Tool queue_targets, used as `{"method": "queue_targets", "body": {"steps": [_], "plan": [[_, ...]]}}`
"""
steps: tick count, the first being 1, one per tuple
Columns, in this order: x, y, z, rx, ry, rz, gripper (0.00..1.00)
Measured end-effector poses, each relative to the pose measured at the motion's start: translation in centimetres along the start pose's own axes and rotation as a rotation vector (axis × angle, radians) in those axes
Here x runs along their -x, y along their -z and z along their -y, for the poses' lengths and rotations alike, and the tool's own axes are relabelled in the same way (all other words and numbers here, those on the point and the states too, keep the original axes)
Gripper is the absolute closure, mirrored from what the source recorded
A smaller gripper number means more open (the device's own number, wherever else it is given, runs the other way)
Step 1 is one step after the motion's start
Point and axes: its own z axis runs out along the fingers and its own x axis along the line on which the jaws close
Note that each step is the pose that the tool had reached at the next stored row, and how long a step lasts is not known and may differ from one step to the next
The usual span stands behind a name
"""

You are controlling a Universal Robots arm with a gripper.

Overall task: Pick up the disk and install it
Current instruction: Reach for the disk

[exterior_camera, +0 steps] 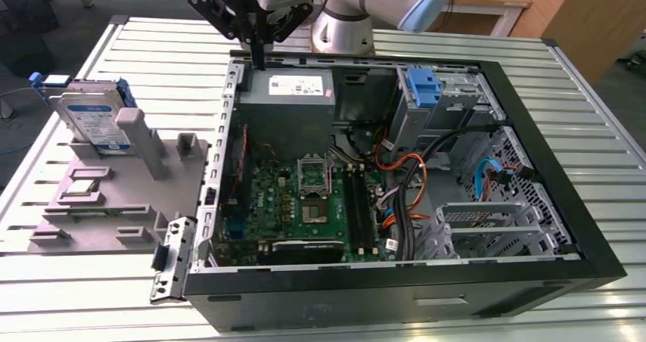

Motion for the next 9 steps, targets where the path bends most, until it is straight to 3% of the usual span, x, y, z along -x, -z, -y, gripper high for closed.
{"method": "queue_targets", "body": {"steps": [9], "plan": [[-1.12, 0.02, 0.09, 0.0, 0.0, 0.0, 0.9]]}}
